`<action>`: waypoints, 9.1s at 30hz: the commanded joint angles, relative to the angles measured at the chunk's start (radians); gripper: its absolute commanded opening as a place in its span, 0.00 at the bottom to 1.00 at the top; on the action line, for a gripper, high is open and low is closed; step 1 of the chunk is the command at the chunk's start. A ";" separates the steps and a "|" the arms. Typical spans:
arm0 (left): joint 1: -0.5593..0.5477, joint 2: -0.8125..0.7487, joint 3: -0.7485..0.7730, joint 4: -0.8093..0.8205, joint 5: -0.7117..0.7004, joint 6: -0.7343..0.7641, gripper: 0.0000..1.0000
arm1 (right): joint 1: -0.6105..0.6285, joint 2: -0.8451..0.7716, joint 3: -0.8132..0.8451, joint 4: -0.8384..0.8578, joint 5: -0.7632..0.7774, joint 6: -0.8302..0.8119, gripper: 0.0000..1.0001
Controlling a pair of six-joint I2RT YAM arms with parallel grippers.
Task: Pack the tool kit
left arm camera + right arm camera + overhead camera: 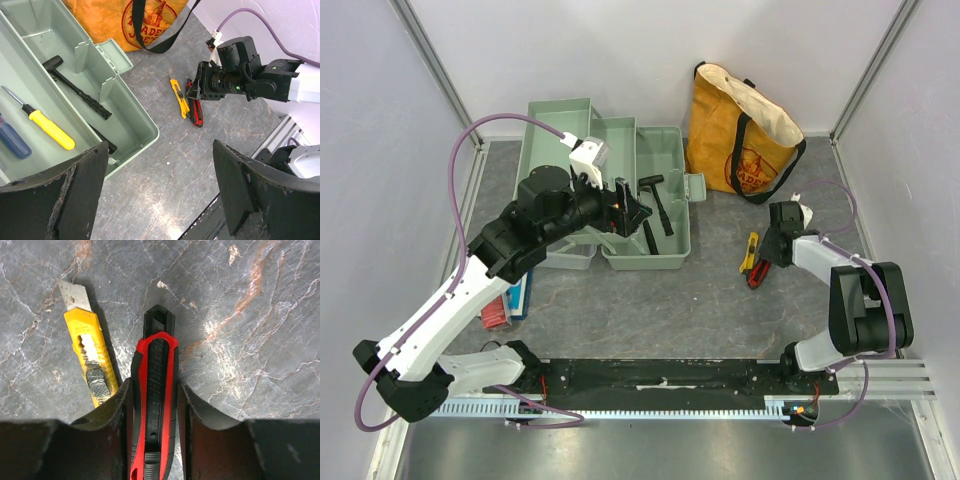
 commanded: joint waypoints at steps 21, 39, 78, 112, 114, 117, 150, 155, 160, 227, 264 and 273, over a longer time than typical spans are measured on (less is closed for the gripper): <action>0.004 -0.028 0.030 0.072 0.150 -0.035 0.90 | 0.049 -0.371 0.199 -0.068 -0.481 0.046 0.04; -0.002 0.108 -0.013 0.382 0.552 -0.232 0.90 | 0.310 -0.420 0.243 0.907 -0.899 0.562 0.08; 0.494 0.288 0.308 -0.217 0.063 0.124 0.02 | 0.371 -0.393 0.293 -0.042 0.021 0.090 0.98; 0.615 0.584 0.664 -0.524 -0.206 0.259 0.57 | 0.261 0.107 0.130 -0.086 0.301 0.103 0.82; 0.615 0.561 0.658 -0.508 -0.210 0.267 0.60 | 0.261 0.133 0.139 -0.088 0.290 0.099 0.81; 0.615 0.540 0.644 -0.491 -0.204 0.274 0.62 | 0.261 0.161 0.142 -0.085 0.285 0.100 0.79; 0.612 0.173 0.317 -0.193 0.441 0.123 0.70 | 0.247 0.184 0.136 -0.102 0.224 0.146 0.21; 0.598 0.162 0.244 -0.118 0.570 0.074 0.70 | 0.247 0.108 0.145 -0.108 0.178 0.140 0.11; 0.561 0.156 0.187 -0.063 0.644 0.046 0.70 | 0.245 -0.046 0.167 -0.122 0.106 0.140 0.11; 1.001 0.294 0.194 -0.242 0.083 0.081 0.77 | 0.932 0.628 1.340 0.150 0.419 -0.125 0.62; 1.009 0.609 0.109 -0.184 0.253 0.290 0.42 | 0.459 -0.181 0.372 0.004 -0.001 0.123 0.59; 0.978 0.645 0.113 -0.208 0.207 0.291 0.13 | 0.385 -0.219 0.271 -0.036 -0.021 0.143 0.59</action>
